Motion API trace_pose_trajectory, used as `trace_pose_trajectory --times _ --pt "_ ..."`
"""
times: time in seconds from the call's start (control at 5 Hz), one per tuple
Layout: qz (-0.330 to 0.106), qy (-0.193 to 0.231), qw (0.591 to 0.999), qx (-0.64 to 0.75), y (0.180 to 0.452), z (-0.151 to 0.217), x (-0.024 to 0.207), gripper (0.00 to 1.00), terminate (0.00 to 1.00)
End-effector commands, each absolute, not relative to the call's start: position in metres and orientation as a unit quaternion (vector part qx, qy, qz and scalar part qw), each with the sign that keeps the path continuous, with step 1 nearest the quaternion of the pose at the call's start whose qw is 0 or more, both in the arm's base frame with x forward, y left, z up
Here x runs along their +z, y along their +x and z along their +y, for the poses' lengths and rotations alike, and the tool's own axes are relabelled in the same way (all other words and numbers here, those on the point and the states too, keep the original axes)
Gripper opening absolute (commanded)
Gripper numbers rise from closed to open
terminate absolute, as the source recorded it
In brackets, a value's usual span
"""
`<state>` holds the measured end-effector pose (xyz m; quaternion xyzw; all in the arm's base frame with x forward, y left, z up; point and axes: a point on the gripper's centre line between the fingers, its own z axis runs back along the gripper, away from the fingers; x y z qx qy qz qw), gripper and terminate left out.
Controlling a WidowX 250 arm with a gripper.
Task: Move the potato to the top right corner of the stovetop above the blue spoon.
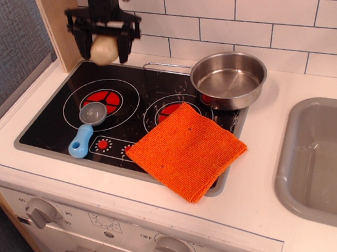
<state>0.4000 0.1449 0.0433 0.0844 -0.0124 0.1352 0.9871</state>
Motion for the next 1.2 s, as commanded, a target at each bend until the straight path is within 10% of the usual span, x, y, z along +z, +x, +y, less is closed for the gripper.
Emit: trace_pose_trajectory --times 0.0,0.2,0.4,1.0 --pt "-0.028 0.094 0.981 0.166 0.407 0.188 0.042 0.00 0.00" --pt "-0.024 0.081 0.980 0.179 0.402 0.200 0.032 0.00 0.00" --pt "-0.032 0.068 0.983 0.167 0.400 0.200 0.033 1.00 0.00" --pt "-0.074 0.061 0.990 0.108 0.403 0.178 0.082 1.00 0.00"
